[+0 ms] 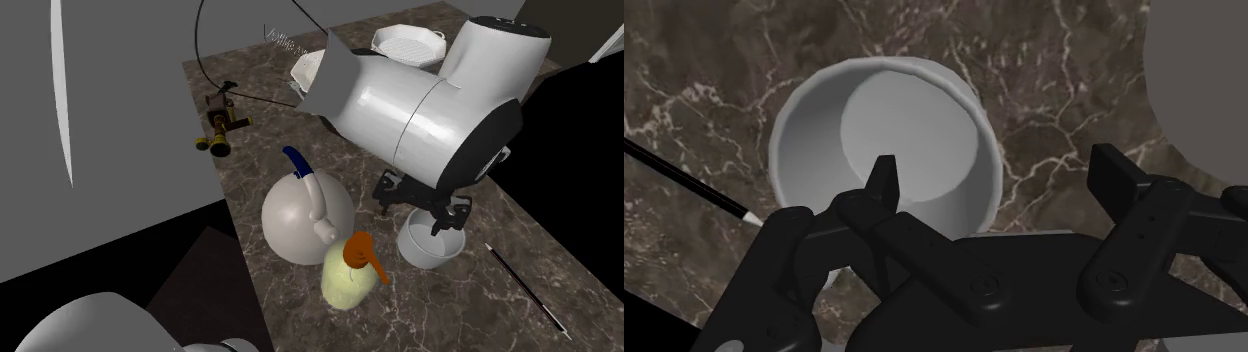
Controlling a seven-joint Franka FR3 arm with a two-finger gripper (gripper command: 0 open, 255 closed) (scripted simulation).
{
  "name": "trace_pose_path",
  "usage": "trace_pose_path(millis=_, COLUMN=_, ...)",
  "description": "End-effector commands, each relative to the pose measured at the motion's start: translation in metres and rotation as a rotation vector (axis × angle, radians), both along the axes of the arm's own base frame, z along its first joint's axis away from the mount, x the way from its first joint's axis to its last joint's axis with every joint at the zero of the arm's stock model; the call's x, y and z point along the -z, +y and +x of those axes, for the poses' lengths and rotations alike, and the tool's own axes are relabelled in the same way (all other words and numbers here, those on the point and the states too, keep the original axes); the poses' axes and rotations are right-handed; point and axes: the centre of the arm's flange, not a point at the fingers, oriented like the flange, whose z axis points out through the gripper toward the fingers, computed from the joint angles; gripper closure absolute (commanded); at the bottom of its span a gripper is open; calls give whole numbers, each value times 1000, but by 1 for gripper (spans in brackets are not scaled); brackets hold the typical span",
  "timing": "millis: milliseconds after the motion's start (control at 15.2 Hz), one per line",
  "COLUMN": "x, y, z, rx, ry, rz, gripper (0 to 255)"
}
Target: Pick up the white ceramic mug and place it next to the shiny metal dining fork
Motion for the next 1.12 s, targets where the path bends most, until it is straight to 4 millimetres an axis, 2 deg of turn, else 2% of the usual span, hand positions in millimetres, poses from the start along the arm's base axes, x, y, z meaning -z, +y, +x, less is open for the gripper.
trace_pose_path(millis=0, x=11, y=0, z=-1, rx=0, ry=0, rz=0, gripper=0)
trace_pose_path(millis=66, x=19, y=-1, z=-1, rx=0, ry=0, rz=0, gripper=0)
trace_pose_path(millis=594, x=19, y=-1, z=-1, rx=0, ry=0, rz=0, gripper=0)
trace_pose_path(millis=660, x=19, y=-1, z=-1, rx=0, ry=0, rz=0, gripper=255)
trace_pose_path(millis=1056, x=19, y=-1, z=-1, rx=0, ry=0, rz=0, gripper=255)
